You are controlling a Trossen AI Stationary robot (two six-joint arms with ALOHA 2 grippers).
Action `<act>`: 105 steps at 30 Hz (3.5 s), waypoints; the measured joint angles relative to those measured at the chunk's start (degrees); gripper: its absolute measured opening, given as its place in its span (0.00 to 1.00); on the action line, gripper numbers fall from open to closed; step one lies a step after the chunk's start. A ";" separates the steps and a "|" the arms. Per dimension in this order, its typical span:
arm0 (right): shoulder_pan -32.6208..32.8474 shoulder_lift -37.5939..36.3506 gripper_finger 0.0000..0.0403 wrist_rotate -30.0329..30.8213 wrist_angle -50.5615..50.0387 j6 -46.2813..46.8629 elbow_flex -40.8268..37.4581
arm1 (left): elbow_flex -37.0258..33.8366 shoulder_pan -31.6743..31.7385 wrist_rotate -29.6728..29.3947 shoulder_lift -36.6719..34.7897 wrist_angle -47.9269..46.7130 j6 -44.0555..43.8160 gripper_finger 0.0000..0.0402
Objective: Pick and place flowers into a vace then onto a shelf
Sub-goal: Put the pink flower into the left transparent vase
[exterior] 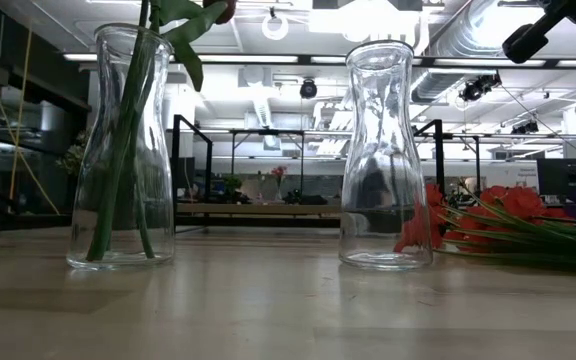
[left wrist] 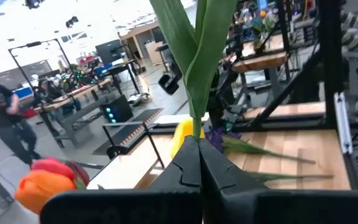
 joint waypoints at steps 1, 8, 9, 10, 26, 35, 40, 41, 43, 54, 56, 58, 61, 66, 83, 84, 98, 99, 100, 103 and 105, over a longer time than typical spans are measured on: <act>0.02 0.00 0.03 0.26 0.00 0.02 0.00 | -0.94 0.29 0.09 0.00 0.04 -0.79 0.05; 0.00 0.00 0.03 1.23 -0.20 1.33 0.00 | -3.40 2.66 -0.12 -0.14 -0.01 -2.71 0.05; 0.00 0.00 0.03 1.56 -0.19 1.33 0.00 | -3.40 3.14 -0.14 -0.15 0.02 -2.47 0.05; 0.00 0.00 0.03 1.95 -0.18 1.33 0.00 | -3.40 3.78 -0.12 -0.15 0.02 -2.20 0.05; 0.00 0.00 0.03 2.22 -0.26 1.31 0.00 | -3.38 9.96 -0.08 -4.99 0.17 -2.80 0.05; 0.00 0.00 0.03 1.16 -0.44 1.33 0.00 | -2.17 10.06 -0.04 -7.75 2.44 -2.09 0.05; 0.00 0.00 0.03 0.96 -0.63 1.33 0.00 | 2.12 9.31 -0.03 -7.76 3.23 0.74 0.05; 0.00 0.00 0.03 1.00 -0.61 1.32 0.00 | 3.18 9.22 -0.07 -7.77 4.02 1.43 0.05; 0.00 0.00 0.03 1.00 -0.64 1.31 0.00 | 4.57 8.79 -0.23 -7.85 6.95 4.96 0.05; 0.00 0.00 0.03 0.86 -0.66 1.31 0.00 | 10.55 7.38 -0.22 -7.76 40.16 45.51 0.05; 0.00 0.01 0.03 0.86 -0.68 1.31 0.00 | 10.55 7.42 -0.18 -7.74 47.23 53.89 0.05; 0.00 0.01 0.03 0.86 -0.67 1.31 0.00 | 10.55 7.43 -0.23 -7.59 53.18 60.25 0.05; 0.00 0.01 0.03 0.86 -0.67 1.31 0.00 | 10.54 7.43 -0.16 -7.40 59.03 66.58 0.05; 0.00 0.00 0.03 0.61 -0.66 1.31 0.00 | 10.52 7.41 -0.03 -6.72 64.98 70.77 0.05; 0.00 0.00 0.03 -1.44 -0.61 1.31 0.00 | 10.50 8.57 14.23 1.78 115.30 107.44 0.05; 0.01 0.00 0.03 -1.61 -0.62 1.31 0.00 | 10.50 8.57 16.43 2.63 120.04 112.10 0.05; 0.02 0.00 0.03 -4.49 1.62 1.97 0.00 | 10.52 1.96 30.48 15.16 171.80 161.99 0.05; 0.02 0.00 0.03 -4.47 1.69 1.97 0.00 | 10.49 1.54 30.45 16.25 175.82 165.46 0.05; 0.02 0.00 0.03 -4.47 1.80 1.97 0.00 | 10.49 1.34 30.49 17.41 179.28 168.35 0.05; 0.02 0.00 0.03 -4.47 1.97 1.97 0.00 | 10.39 0.59 30.42 19.18 179.46 174.28 0.05; 0.02 0.00 0.03 -4.47 2.04 1.90 0.00 | 10.41 0.70 30.57 19.77 179.57 175.53 0.05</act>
